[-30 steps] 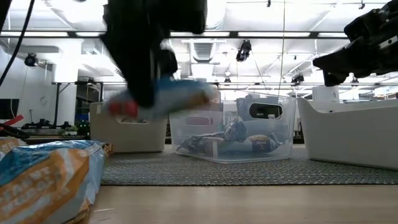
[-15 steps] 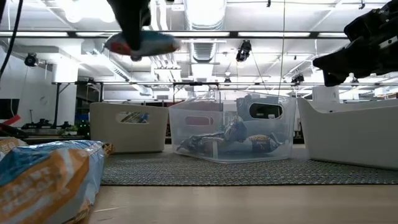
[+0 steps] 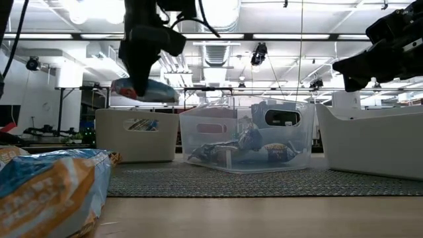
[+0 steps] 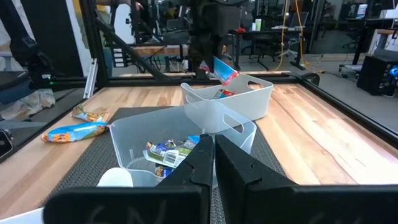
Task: Pick and place Granola Bars by type
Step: Put the red granola bar into the gray bin
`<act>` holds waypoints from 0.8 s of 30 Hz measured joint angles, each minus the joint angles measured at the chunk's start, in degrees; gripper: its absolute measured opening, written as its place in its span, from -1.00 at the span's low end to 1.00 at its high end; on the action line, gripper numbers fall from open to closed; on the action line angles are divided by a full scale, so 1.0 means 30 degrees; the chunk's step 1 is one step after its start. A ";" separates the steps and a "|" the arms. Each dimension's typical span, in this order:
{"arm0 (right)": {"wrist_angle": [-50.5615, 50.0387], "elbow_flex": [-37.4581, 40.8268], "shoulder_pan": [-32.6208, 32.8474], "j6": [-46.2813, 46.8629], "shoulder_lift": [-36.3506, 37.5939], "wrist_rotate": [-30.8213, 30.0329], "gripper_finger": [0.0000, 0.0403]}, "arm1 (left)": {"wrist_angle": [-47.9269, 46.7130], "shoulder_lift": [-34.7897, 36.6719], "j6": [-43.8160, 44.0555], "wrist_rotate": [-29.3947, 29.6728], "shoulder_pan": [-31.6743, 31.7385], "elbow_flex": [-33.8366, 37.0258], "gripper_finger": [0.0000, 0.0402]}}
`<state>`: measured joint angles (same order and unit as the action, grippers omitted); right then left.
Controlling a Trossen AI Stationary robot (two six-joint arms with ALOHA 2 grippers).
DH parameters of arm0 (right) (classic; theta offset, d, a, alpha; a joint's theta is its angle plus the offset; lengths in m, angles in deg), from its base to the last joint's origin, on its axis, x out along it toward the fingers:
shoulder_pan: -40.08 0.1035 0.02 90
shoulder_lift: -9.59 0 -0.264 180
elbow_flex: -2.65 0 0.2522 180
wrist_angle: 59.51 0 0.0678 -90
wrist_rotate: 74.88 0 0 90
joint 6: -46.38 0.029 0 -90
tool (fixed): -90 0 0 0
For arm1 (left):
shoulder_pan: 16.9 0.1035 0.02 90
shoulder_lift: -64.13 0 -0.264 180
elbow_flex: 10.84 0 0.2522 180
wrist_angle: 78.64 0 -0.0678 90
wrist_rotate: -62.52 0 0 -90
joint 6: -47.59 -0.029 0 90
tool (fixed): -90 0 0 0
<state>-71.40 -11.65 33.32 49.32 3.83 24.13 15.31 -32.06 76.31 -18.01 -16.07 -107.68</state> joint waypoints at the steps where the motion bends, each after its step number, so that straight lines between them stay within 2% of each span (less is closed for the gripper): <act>1: 0.0000 -0.0001 0.0000 0.0000 0.0000 0.0000 -0.96 | 0.0139 0.0117 -0.0035 -0.0122 0.0153 0.0197 -0.96; 16: 0.0000 -0.0002 -0.0007 0.0007 -0.0022 -0.0007 -0.96 | 0.0783 0.3211 0.0095 -0.1075 0.1773 0.2474 -0.96; 24: 0.0000 0.0000 0.0000 0.0007 0.0000 0.0000 -0.96 | 0.1053 0.3597 -0.1088 -0.1326 0.2852 0.2817 -0.96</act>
<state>-71.40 -11.65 33.32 49.34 3.83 24.13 18.47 -21.27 73.05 -21.99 -7.51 -99.23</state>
